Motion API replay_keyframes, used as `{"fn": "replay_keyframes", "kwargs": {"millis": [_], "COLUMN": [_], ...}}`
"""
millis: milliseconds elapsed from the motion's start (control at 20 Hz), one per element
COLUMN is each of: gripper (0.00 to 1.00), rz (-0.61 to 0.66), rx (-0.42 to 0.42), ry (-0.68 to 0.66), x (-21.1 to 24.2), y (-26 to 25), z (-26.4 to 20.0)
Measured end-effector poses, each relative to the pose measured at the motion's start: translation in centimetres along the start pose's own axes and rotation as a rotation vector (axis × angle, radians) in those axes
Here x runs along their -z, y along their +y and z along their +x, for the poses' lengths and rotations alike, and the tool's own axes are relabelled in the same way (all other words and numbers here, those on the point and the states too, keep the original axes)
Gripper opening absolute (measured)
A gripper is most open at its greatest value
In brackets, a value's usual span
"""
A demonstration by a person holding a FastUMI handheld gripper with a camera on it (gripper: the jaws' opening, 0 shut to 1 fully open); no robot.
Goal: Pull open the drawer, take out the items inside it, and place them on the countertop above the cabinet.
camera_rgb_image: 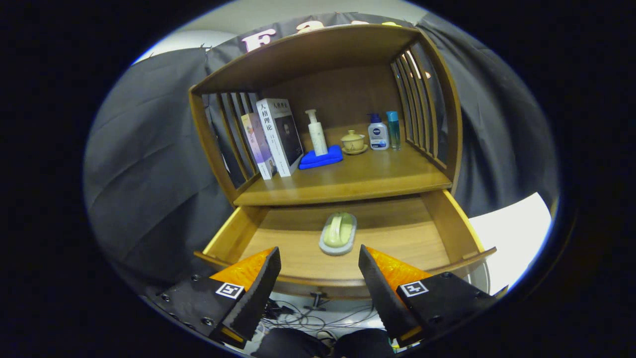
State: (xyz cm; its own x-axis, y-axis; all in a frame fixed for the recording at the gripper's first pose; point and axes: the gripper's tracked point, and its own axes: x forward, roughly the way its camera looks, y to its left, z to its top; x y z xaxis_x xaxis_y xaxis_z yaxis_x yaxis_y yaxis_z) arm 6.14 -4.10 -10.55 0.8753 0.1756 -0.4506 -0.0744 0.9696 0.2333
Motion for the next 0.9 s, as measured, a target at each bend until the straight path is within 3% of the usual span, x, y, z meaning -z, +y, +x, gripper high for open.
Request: {"fn": "replay_keyframes", "kwargs": {"millis": [250,450,600,900], "gripper": [0.98,0.98,0.98,0.98], "rz": [-0.175,-0.177,-0.206,-0.172], "rx": [0.070,0.042,0.035,0.085], "ry": [-0.035,0.082,0.229,0.440], "x": [-4.8,-4.4,-1.7,1.0], "y": [-0.1,0.7,-0.1,-2.6], "z": [2.8,7.2,10.1,15.1]}}
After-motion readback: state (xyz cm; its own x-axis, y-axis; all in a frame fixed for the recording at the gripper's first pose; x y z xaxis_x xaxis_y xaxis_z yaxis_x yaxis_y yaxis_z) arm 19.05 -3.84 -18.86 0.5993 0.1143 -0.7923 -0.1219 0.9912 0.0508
